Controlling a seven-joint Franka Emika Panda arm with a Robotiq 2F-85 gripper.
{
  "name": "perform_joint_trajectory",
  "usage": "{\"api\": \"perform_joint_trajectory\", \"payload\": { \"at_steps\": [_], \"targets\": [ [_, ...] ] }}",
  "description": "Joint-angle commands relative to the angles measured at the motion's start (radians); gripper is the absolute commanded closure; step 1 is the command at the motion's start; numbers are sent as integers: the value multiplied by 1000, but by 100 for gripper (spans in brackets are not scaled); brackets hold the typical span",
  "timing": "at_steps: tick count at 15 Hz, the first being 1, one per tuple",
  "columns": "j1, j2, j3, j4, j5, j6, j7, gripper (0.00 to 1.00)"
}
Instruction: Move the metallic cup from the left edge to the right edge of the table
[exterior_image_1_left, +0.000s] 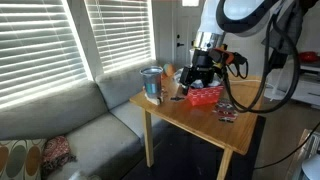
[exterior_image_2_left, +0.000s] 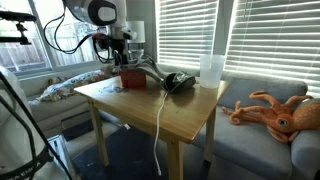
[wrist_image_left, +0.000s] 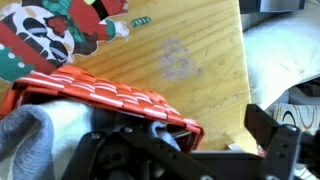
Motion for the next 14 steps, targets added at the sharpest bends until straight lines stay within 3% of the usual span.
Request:
{"api": "perform_joint_trajectory", "payload": {
  "at_steps": [1,14],
  "targets": [
    [1,0,-1,1,-1,-2,1,0],
    [-5,-5,-3,7,-13,-7,1,0]
  ]
}}
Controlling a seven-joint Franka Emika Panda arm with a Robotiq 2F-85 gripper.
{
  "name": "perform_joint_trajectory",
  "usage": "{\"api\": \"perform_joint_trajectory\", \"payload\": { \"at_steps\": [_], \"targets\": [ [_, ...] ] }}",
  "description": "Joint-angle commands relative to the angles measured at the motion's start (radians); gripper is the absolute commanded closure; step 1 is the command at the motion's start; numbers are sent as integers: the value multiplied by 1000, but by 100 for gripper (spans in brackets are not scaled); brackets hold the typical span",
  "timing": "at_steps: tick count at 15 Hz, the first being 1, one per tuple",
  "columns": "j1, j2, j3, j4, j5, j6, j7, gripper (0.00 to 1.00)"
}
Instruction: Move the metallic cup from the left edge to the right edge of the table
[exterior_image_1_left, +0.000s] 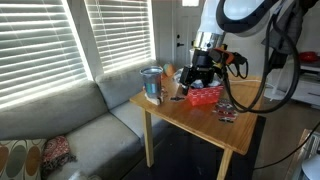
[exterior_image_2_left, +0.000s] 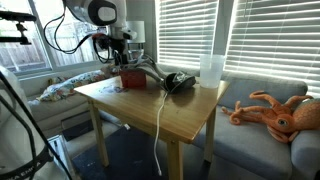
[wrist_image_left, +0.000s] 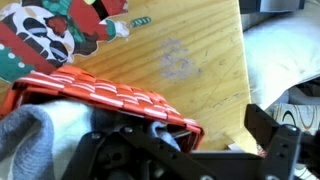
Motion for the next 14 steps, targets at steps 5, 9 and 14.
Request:
{"api": "perform_joint_trajectory", "payload": {
  "at_steps": [5,9,14],
  "targets": [
    [-30,-55,-11,72,-93,-28,-12,0],
    [-50,-59,-12,153,-190,-68,-32,0],
    [-58,-22,0,249,-266,-153,-23,0]
  ]
}}
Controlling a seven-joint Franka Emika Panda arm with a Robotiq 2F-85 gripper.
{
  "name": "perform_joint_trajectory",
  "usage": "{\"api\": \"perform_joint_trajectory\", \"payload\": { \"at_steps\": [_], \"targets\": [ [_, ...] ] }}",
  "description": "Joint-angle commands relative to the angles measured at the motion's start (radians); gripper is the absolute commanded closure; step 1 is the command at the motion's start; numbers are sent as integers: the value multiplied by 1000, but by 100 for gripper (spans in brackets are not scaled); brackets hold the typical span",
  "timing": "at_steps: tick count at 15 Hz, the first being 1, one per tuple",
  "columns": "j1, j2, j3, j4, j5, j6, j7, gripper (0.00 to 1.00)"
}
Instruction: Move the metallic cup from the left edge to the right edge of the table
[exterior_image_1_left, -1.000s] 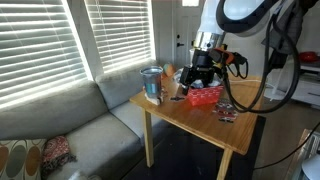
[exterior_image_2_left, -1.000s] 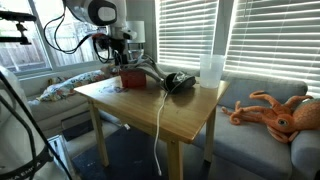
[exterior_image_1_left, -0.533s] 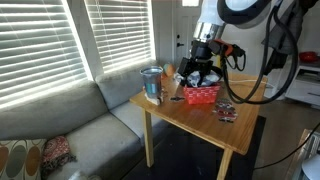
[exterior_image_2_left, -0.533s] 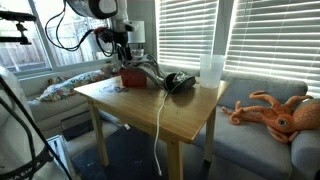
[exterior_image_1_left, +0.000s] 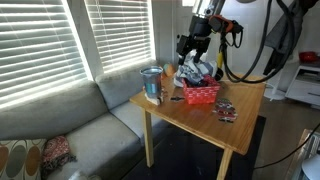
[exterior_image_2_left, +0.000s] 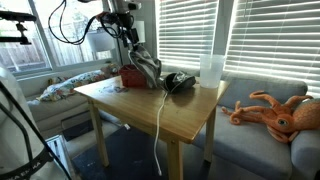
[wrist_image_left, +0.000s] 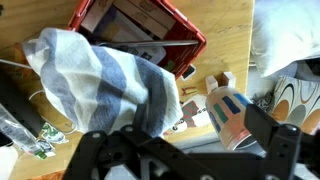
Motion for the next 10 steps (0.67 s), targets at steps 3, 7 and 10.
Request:
{"api": "perform_joint_trajectory", "payload": {
  "at_steps": [3,7,10],
  "targets": [
    [-23,33,26,98,-108,-197,45,0],
    [-19,49,24,149,-111,-221,57,0],
    [-12,108,37,214,-94,-206,85,0]
  ]
}}
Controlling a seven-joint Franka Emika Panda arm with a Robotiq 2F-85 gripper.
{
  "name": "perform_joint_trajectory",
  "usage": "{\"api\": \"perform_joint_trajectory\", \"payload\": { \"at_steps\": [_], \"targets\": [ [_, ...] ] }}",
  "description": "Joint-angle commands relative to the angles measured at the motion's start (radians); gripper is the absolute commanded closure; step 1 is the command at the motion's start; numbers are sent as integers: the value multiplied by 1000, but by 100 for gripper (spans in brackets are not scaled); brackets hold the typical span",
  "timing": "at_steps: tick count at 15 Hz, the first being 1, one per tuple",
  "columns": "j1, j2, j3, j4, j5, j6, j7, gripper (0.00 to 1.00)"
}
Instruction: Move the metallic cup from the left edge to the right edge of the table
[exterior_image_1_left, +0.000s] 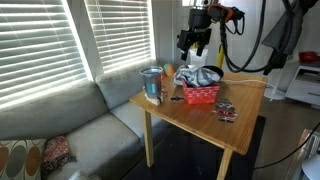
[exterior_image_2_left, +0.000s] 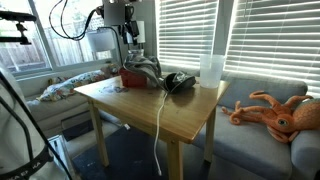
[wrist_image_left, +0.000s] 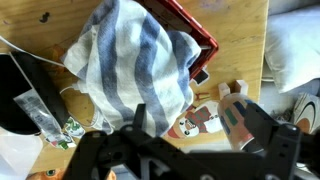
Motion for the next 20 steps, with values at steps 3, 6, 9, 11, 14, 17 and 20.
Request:
{"api": "perform_joint_trajectory", "payload": {
  "at_steps": [3,6,9,11,14,17,20],
  "targets": [
    [10,148,37,131,23,26,88,0],
    [22,229,47,170,23,93,154,0],
    [37,293,43,197,25,188,196,0],
    [47,330,38,213,25,234,211,0],
    [58,371,32,230,21,287,219,0],
    [68,401,25,244,12,311,221,26],
    [76,424,18,253,-8,321,225,37]
  ]
}}
